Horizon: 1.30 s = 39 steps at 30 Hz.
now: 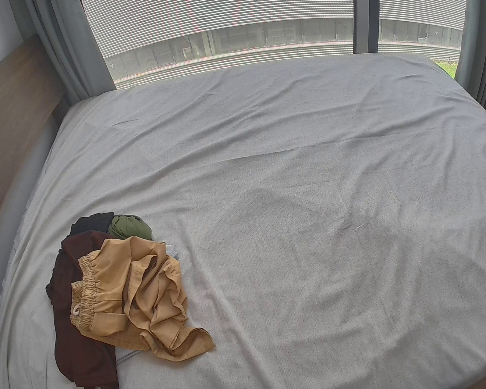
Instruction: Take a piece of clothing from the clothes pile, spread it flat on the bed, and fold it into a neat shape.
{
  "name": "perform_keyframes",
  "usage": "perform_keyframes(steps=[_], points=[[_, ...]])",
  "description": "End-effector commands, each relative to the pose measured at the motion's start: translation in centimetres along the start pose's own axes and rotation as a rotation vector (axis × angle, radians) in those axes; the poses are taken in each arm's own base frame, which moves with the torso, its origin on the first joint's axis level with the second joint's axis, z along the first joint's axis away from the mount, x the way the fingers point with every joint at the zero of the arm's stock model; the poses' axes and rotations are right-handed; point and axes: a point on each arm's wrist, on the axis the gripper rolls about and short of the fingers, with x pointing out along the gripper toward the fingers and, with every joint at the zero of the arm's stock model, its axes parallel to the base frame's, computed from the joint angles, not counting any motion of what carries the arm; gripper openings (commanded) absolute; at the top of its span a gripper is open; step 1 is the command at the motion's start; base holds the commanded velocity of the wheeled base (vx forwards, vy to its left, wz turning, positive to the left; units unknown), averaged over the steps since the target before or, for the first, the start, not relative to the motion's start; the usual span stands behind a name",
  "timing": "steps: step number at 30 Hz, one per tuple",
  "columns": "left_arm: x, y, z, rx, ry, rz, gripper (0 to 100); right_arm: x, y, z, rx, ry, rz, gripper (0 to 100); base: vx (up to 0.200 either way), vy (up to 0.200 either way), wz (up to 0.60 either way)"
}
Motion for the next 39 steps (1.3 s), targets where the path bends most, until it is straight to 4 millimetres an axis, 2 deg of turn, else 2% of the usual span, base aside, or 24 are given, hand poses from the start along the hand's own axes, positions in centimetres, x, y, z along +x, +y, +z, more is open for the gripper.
perform_keyframes(steps=[1, 2, 4, 5, 7, 9, 12, 14, 17, 24, 25, 29, 36, 39], points=[[0.0, 0.0, -0.5, -0.003, 0.006, 0.001, 100, -0.4, 0.0, 4.6, 0.001, -0.147, 0.012, 100, 0.0, 0.0, 0.0], [0.0, 0.0, -0.5, -0.003, 0.006, 0.001, 100, 0.6, 0.1, 6.5, 0.002, -0.108, 0.033, 100, 0.0, 0.0, 0.0], [0.0, 0.0, -0.5, -0.002, 0.006, 0.001, 100, 1.6, 0.1, 7.2, 0.003, -0.054, 0.093, 100, 0.0, 0.0, 0.0], [0.0, 0.0, -0.5, -0.003, 0.004, 0.0, 100, 1.8, 0.1, 7.2, 0.003, -0.045, 0.106, 100, 0.0, 0.0, 0.0], [0.0, 0.0, -0.5, -0.005, 0.004, 0.001, 100, 4.3, 0.6, 7.0, 0.04, 0.119, 0.232, 100, 0.0, 0.0, 0.0], [0.0, 0.0, -0.5, -0.005, 0.006, 0.002, 100, 5.7, 1.1, 7.1, 0.105, 0.202, 0.317, 100, 0.0, 0.0, 0.0], [0.0, 0.0, -0.5, -0.008, 0.004, 0.001, 100, 7.8, 1.9, 8.0, 0.183, 0.239, 0.366, 100, 0.0, 0.0, 0.0], [0.0, 0.0, -0.5, -0.008, 0.004, 0.0, 100, 9.7, 2.5, 8.4, 0.186, 0.251, 0.366, 100, 0.0, 0.0, 0.0], [0.0, 0.0, -0.5, -0.008, 0.004, 0.0, 100, 11.3, 2.9, 8.6, 0.186, 0.245, 0.367, 100, 0.0, 0.0, 0.0], [0.0, 0.0, -0.5, -0.008, 0.004, 0.0, 100, 14.0, 3.9, 8.1, 0.183, 0.289, 0.386, 100, 0.0, 0.0, 0.0], [0.0, 0.0, -0.5, -0.008, 0.004, 0.001, 100, 15.1, 4.4, 8.0, 0.189, 0.301, 0.416, 100, 0.0, 0.0, 0.0], [0.0, 0.0, -0.5, -0.006, 0.004, 0.0, 100, 16.4, 5.6, 7.7, 0.191, 0.338, 0.482, 100, 0.0, 0.0, 0.0], [0.0, 0.0, -0.5, -0.008, 0.004, 0.0, 100, 19.5, 9.7, 6.7, 0.206, 0.437, 0.625, 100, 0.0, 0.0, 0.0], [0.0, 0.0, -0.5, -0.006, 0.004, 0.0, 100, 21.0, 11.4, 5.6, 0.199, 0.502, 0.652, 100, 0.0, 0.0, 0.0]])
